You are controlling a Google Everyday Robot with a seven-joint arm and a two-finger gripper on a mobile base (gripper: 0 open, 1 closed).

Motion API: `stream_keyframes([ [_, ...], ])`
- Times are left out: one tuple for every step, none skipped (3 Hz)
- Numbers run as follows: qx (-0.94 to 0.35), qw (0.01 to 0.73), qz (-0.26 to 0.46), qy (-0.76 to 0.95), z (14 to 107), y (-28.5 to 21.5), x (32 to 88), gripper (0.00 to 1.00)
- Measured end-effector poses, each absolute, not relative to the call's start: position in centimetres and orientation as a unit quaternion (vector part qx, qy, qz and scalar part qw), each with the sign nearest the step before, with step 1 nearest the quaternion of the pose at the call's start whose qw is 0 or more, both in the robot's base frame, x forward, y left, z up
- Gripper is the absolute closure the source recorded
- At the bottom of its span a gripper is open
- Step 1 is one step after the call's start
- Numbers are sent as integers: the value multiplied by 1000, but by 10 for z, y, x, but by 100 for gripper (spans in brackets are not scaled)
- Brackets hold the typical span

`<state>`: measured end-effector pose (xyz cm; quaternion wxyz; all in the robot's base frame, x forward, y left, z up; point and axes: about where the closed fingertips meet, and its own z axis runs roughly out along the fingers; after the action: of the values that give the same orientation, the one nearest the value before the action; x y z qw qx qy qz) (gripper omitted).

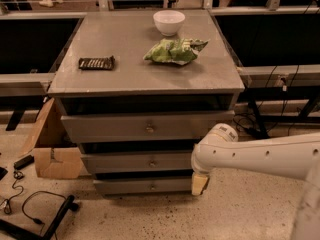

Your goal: Open middle drawer

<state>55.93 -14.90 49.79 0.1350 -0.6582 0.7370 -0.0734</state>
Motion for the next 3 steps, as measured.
stream_keyframes([
  [-679, 124, -92, 718, 468, -145, 582, 0],
  [-691, 109, -94, 708, 441, -135, 601, 0],
  [-694, 90, -92, 709, 425, -126, 612, 17],
])
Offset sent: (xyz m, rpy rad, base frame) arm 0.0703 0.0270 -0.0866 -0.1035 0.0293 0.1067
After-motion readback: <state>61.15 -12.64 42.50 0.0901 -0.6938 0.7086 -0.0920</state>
